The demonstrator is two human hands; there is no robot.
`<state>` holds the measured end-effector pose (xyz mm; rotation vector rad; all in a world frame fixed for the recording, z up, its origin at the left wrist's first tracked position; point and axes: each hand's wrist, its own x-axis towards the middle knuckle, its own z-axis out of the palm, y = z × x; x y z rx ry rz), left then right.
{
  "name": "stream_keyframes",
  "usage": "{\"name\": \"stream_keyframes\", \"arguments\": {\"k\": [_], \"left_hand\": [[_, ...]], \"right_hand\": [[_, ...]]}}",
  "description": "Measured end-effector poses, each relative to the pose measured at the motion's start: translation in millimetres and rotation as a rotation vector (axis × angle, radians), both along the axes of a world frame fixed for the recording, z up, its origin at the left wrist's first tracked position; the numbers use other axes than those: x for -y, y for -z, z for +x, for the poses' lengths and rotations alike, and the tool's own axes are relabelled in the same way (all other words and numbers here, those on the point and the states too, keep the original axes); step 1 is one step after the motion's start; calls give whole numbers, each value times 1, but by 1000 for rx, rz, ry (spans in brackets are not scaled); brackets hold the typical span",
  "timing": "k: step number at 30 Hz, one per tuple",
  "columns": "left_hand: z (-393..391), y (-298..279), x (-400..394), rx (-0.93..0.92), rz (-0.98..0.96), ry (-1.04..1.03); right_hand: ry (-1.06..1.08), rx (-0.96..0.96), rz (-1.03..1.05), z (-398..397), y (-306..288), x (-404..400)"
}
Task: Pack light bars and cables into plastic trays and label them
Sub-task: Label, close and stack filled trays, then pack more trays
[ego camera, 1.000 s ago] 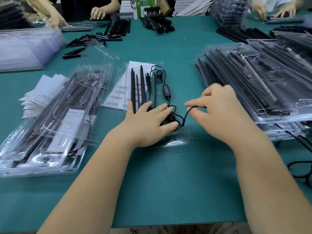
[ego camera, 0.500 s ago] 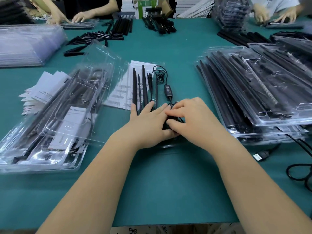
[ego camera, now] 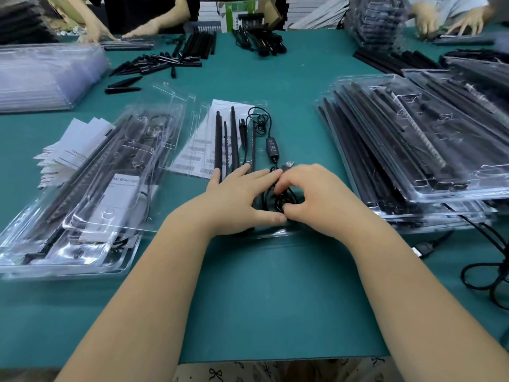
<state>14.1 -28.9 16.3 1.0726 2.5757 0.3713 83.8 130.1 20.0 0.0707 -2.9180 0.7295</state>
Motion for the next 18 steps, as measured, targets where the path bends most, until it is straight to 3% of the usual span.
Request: {"name": "stream_keyframes", "arguments": {"k": [2,5,8,14,18], "left_hand": [[0,1,-2,-20,-51,18],[-3,0,-2,-31,-69,-1],[-5,1,0,-35,-82,7],[-6,4,2,-17,8,-41],[-9,8,2,-20,-58,-28]], "right_hand": [[60,-2,-17,0,0,0],[44,131,179,0,3,-1],[10,179,189,-3,4,-1],[57,90,-34,-10,7,0],[185,-2,50,-18,13,8]]}}
